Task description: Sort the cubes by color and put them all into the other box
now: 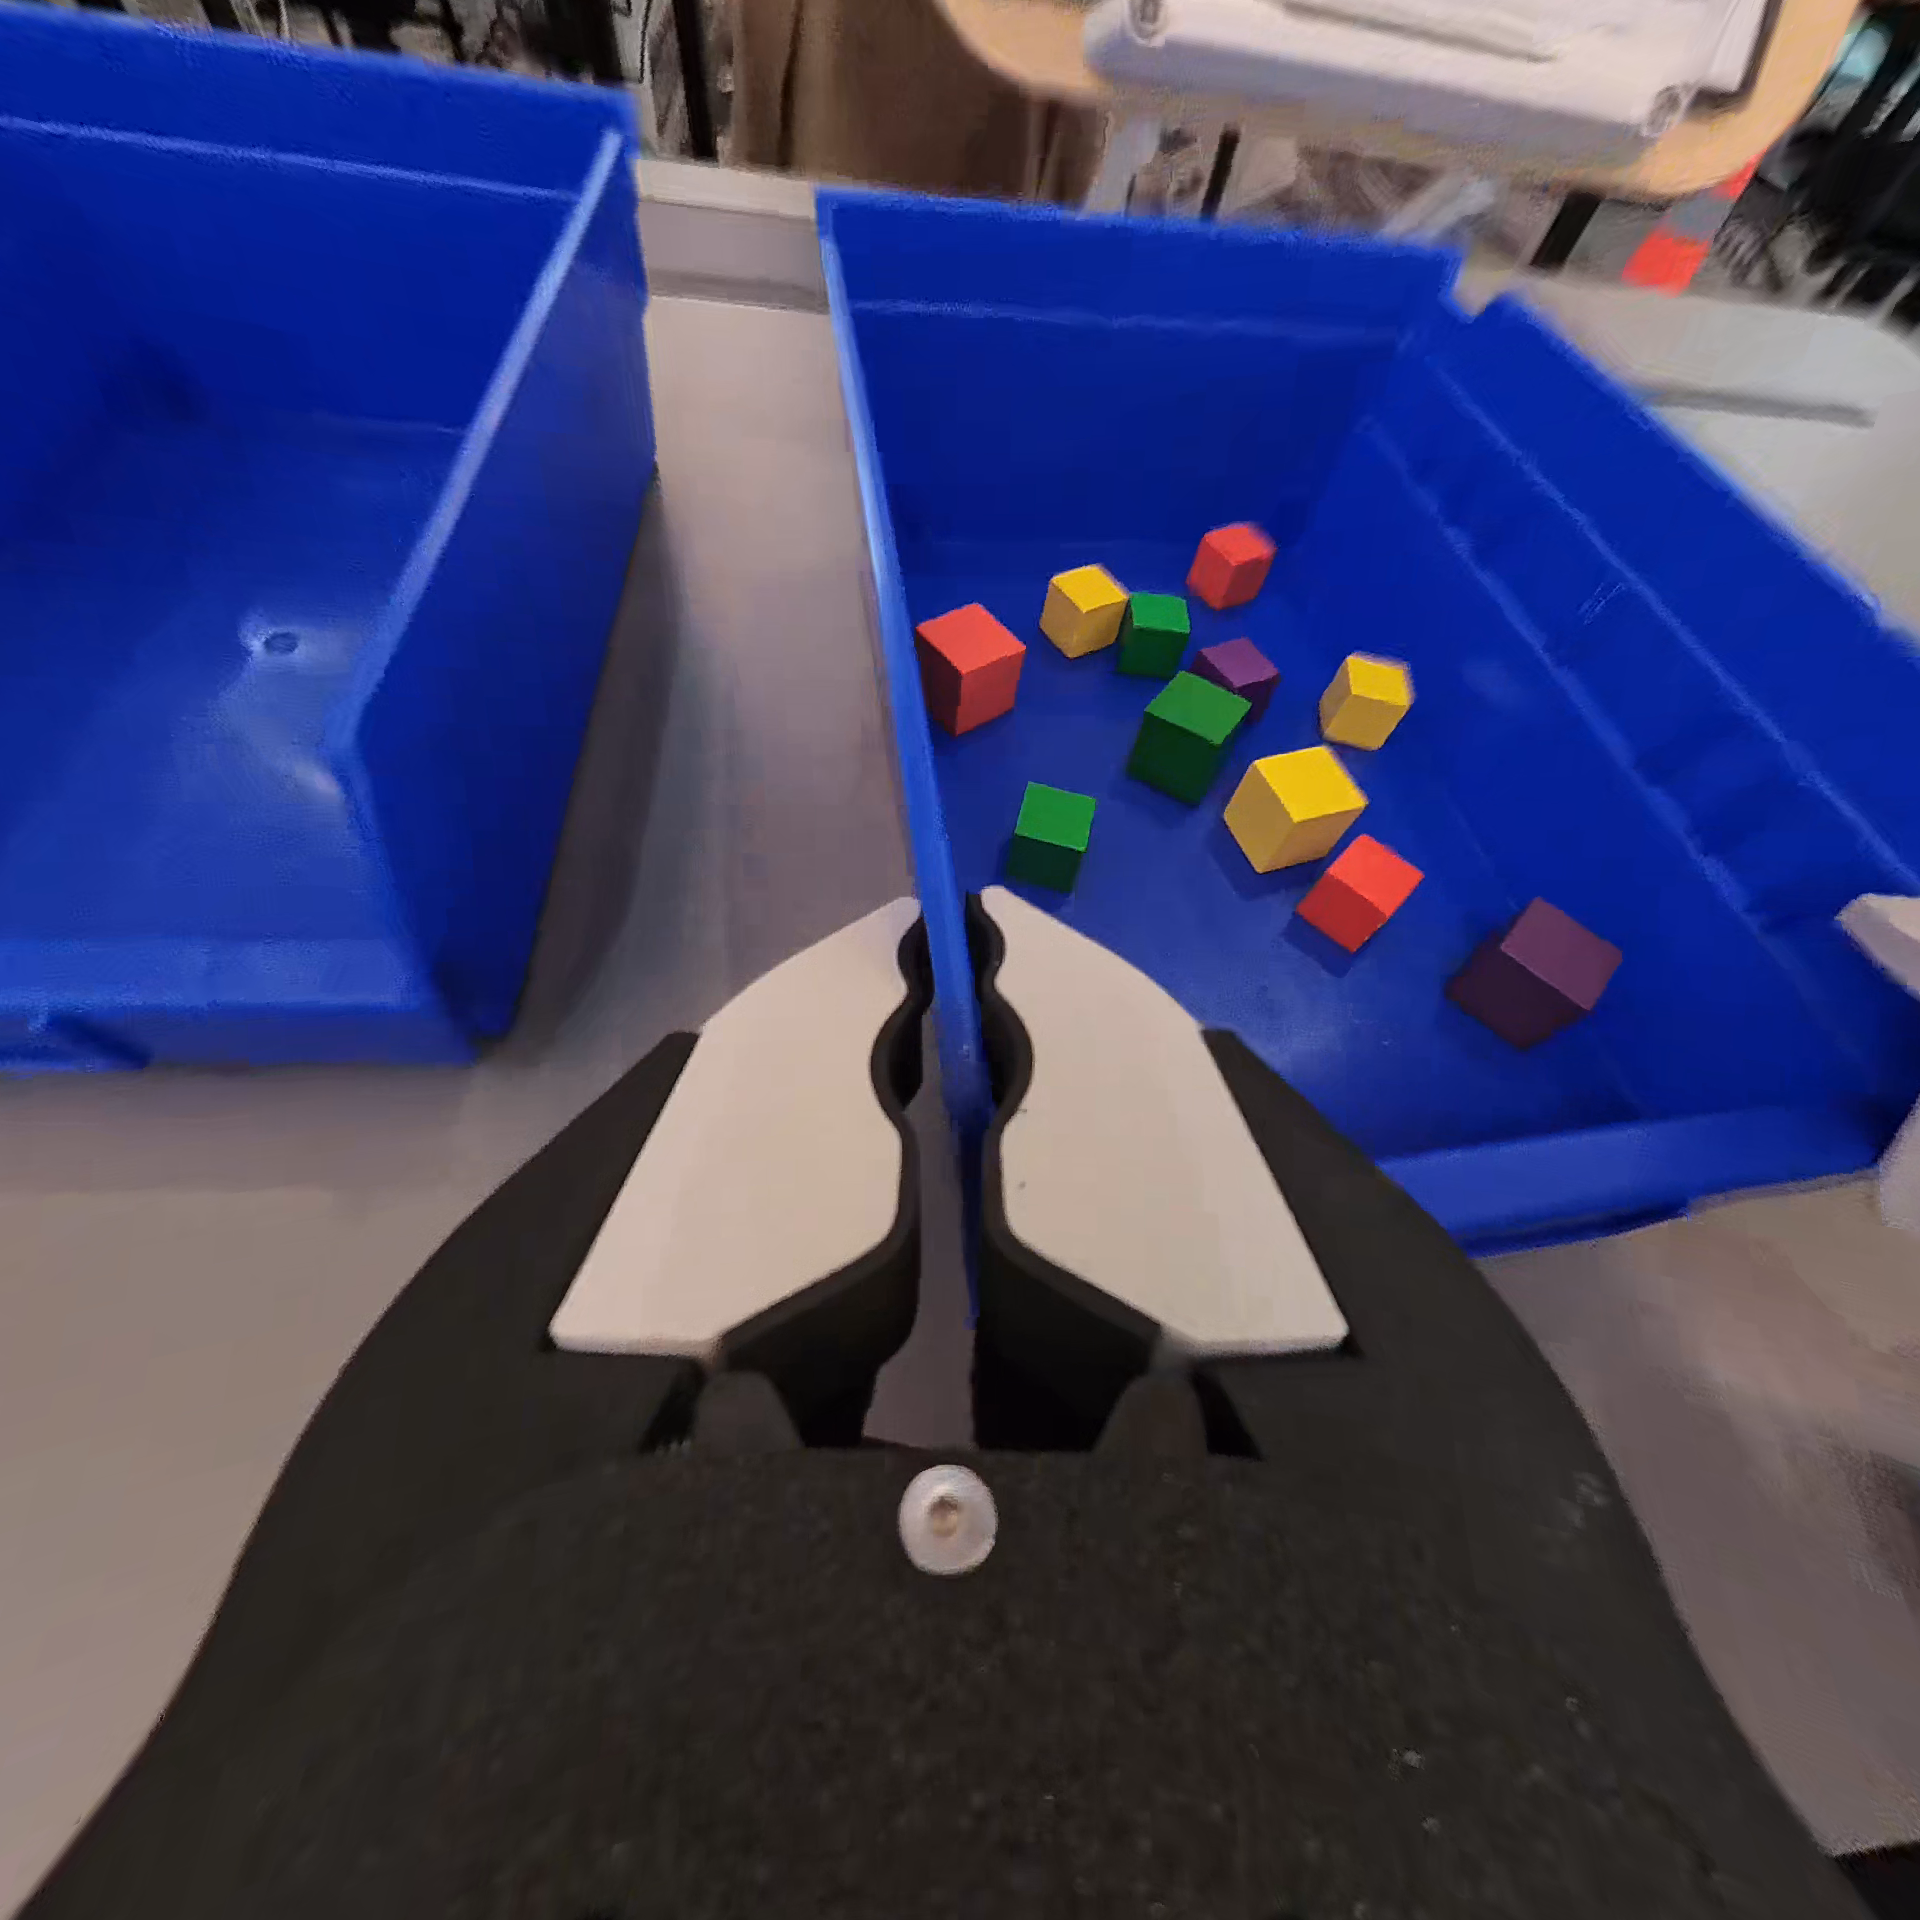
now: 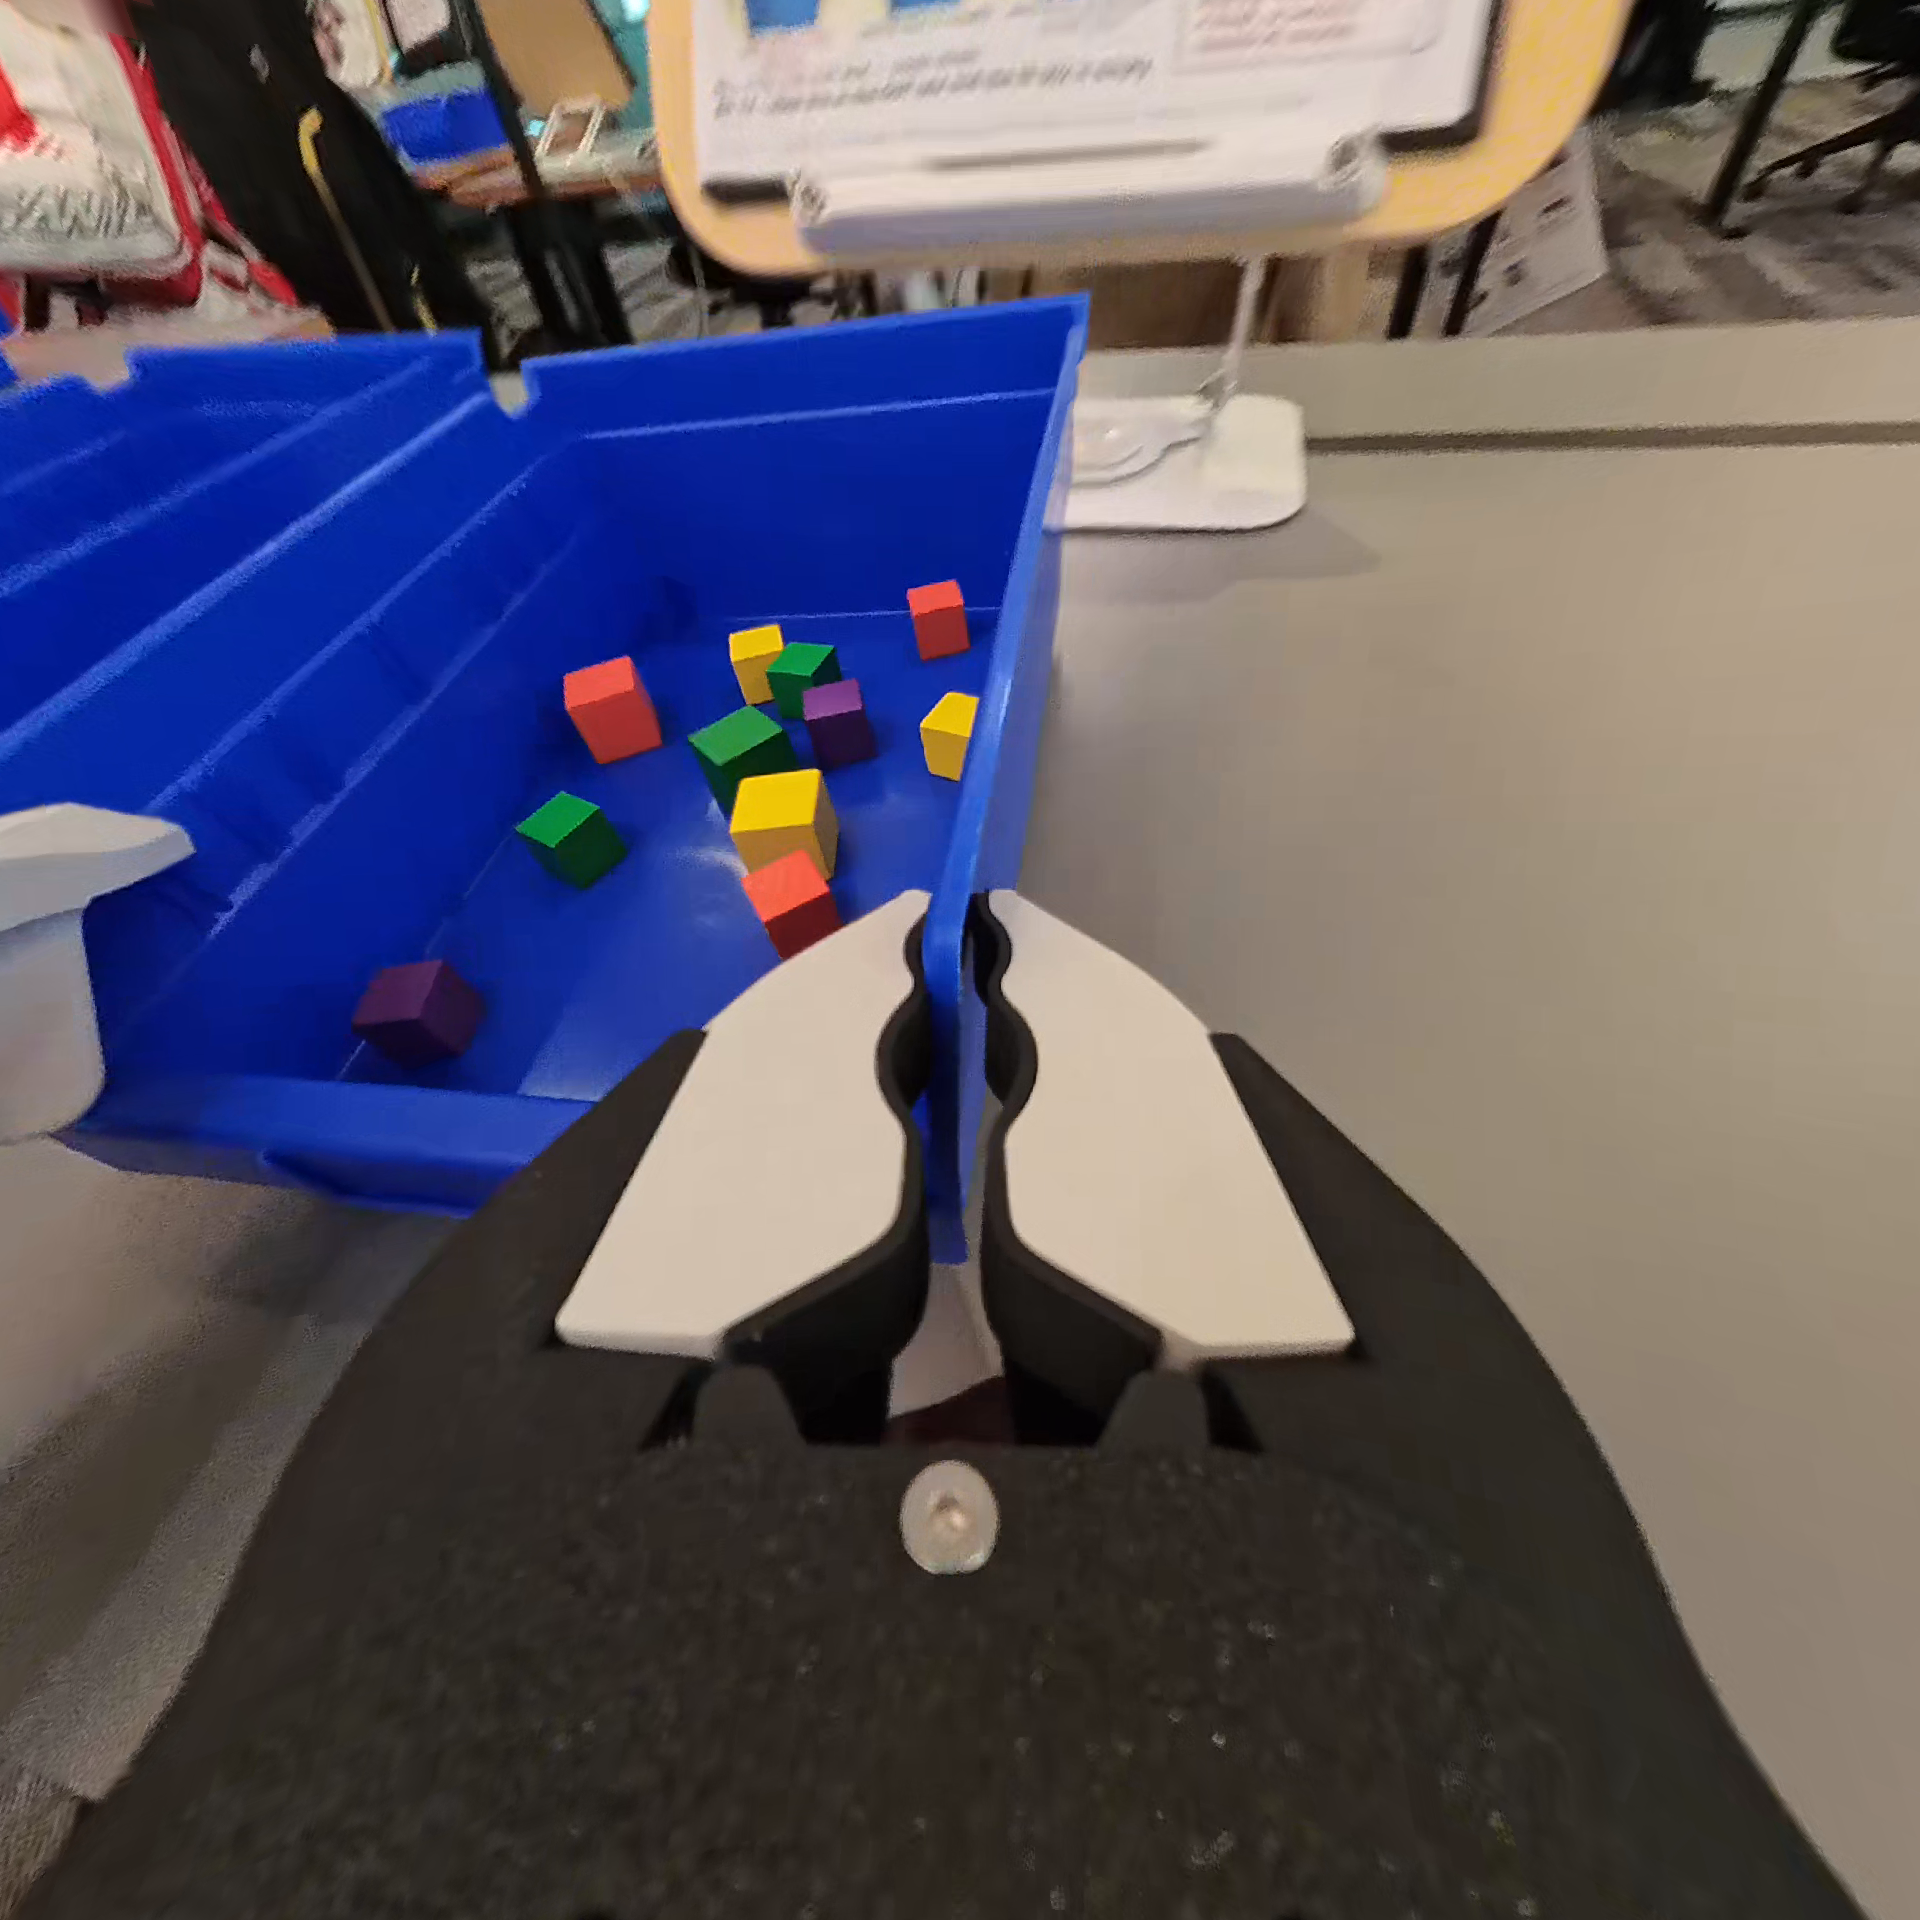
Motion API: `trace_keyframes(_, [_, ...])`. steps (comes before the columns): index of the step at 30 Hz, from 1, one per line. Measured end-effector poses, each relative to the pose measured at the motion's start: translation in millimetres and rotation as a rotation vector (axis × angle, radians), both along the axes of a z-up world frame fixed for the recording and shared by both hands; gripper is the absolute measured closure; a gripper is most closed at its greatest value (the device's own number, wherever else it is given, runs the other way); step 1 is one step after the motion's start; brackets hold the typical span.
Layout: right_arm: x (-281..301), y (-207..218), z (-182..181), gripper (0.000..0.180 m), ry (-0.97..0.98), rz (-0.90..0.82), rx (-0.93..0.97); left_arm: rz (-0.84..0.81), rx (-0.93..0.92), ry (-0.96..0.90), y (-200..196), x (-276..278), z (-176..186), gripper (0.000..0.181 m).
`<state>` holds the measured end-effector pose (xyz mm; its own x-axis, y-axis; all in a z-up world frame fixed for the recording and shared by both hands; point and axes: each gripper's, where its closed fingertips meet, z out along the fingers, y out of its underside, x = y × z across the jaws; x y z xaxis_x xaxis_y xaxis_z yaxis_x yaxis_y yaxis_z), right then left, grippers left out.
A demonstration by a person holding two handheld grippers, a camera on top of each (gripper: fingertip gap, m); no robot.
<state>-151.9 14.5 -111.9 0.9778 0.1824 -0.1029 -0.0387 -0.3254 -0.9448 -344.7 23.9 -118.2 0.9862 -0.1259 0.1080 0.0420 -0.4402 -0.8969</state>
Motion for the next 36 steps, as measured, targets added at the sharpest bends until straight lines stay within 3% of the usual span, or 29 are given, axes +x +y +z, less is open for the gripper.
trace_keyframes(3, [-12,1,-10,0.172,0.03,0.08,-0.011,0.006,0.015,-0.007,-4,-9,0,0.17])
trace_keyframes(5, [-14,-1,-9,0.169,0.05,0.124,-0.015,-0.07,0.004,-0.016,-16,-2,-3,0.141])
trace_keyframes(6, [-15,-6,-8,0.157,0.062,0.165,-0.012,-0.099,-0.005,-0.025,-26,-1,-4,0.128])
trace_keyframes(7, [-14,-13,-7,0.142,0.06,0.197,-0.01,-0.129,-0.008,-0.042,-38,-2,-1,0.128])
trace_keyframes(8, [-11,-22,-6,0.138,0.05,0.229,-0.005,-0.136,0.007,-0.053,-50,-9,7,0.128])
trace_keyframes(12, [13,-57,14,0.138,0.068,0.277,0.119,0.059,0.099,0.04,-68,-106,36,0.13])
trace_keyframes(18, [19,-76,49,0.15,0.216,0.317,0.251,0.414,0.017,0.205,-21,-296,32,0.114])
trace_keyframes(23, [-5,-72,29,0.152,0.129,0.348,0.184,0.276,0.011,0.043,44,-301,21,0.113])
trace_keyframes(27, [-28,-77,20,0.149,0.103,0.388,0.151,0.208,0.031,-0.005,79,-280,19,0.116])
trace_keyframes(29, [-43,-81,16,0.15,0.081,0.427,0.131,0.264,-0.009,0.095,86,-287,11,0.134])
trace_keyframes(30, [-49,-82,14,0.15,0.07,0.435,0.127,0.308,-0.021,0.167,85,-295,9,0.158])
trace_keyframes(32, [-64,-85,11,0.15,0.054,0.465,0.121,0.291,-0.042,0.191,81,-295,8,0.166])
trace_keyframes(34, [-81,-90,4,0.149,0.041,0.506,0.099,0.212,-0.079,0.1,72,-283,7,0.177])
trace_keyframes(36, [-97,-95,-10,0.148,0.003,0.537,0.054,0.198,-0.089,0.099,55,-281,6,0.178])
